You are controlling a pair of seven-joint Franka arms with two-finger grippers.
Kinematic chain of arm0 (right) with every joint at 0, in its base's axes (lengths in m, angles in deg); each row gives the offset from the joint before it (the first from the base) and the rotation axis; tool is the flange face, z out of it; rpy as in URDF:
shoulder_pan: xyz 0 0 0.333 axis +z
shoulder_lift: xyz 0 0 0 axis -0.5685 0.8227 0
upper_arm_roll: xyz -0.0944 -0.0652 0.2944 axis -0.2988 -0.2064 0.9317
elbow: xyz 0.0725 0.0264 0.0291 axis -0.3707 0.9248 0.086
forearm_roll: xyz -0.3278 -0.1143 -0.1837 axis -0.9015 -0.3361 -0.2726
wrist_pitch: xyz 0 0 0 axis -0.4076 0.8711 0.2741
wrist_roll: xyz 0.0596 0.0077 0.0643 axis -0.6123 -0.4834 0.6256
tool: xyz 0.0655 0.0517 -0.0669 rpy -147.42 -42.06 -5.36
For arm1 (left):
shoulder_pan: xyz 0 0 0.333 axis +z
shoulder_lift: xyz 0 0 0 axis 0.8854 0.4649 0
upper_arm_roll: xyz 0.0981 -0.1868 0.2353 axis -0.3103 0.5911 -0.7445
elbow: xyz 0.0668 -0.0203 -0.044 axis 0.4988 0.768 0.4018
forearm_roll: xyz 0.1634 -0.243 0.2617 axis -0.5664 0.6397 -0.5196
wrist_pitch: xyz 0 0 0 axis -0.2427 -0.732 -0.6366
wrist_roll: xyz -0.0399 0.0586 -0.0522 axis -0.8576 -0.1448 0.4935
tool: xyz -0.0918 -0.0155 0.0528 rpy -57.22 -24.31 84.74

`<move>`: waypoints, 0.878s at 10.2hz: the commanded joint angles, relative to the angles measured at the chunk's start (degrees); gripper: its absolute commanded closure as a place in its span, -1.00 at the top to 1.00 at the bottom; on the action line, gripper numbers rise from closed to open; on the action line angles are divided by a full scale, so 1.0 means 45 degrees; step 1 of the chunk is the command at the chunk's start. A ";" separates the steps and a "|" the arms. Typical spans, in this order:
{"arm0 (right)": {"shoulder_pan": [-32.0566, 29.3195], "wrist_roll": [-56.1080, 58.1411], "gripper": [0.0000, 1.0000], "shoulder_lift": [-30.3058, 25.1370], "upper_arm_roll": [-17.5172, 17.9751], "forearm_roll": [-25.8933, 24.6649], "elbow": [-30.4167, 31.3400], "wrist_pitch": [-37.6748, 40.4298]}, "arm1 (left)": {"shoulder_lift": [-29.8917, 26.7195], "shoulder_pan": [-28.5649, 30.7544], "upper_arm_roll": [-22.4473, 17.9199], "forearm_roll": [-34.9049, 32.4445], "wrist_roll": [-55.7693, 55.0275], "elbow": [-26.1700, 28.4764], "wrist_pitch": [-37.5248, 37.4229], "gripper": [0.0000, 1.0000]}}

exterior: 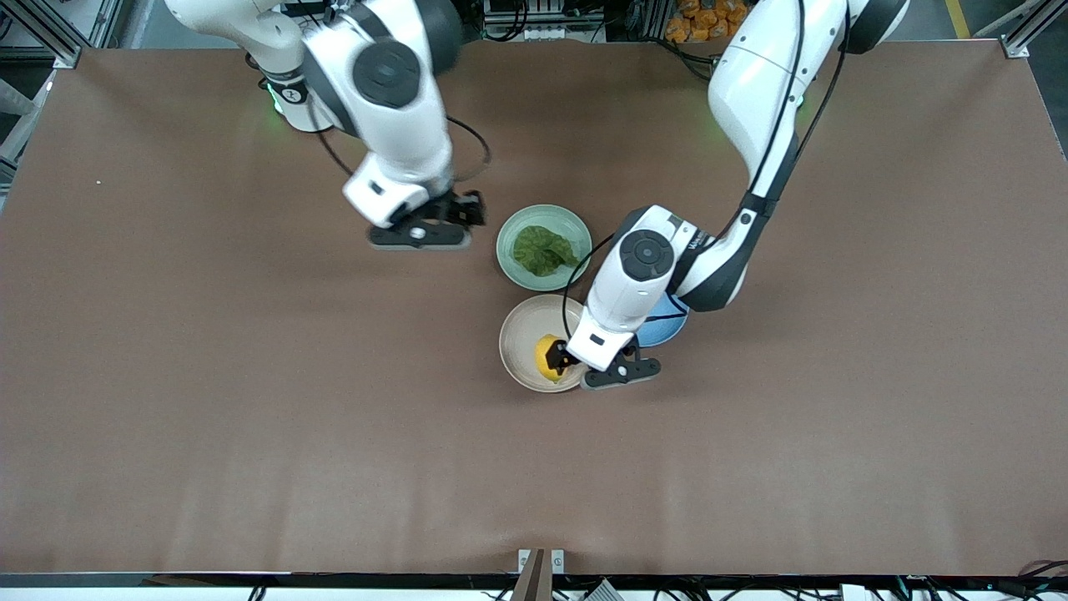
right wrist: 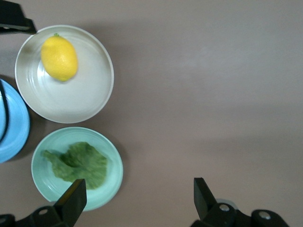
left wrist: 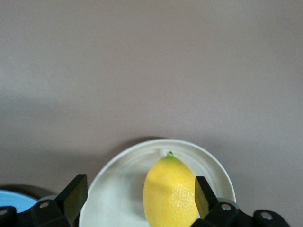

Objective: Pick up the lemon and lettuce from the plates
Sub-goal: 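Lower the left gripper over the lemon while the right gripper reaches the lettuce, then close the left gripper on the lemon while the right gripper grasps the lettuce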

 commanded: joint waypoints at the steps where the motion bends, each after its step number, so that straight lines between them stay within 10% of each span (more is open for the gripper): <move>1: 0.0046 -0.2084 1.00 0.0351 0.0727 -0.0182 0.1423 -0.2548 | 0.0530 -0.0641 -0.0152 0.0100 -0.0248 -0.0245 0.0158 1.00; 4: 0.0182 -0.4663 1.00 0.1424 0.1529 -0.0744 0.2642 -0.5723 | 0.0823 -0.0781 -0.0171 0.0081 -0.0248 -0.0283 0.0158 1.00; 9: 0.0398 -0.9817 1.00 0.3201 0.2663 -0.5039 0.2702 -0.7031 | 0.1176 -0.0976 -0.0249 0.0041 -0.0248 -0.0303 0.0820 0.99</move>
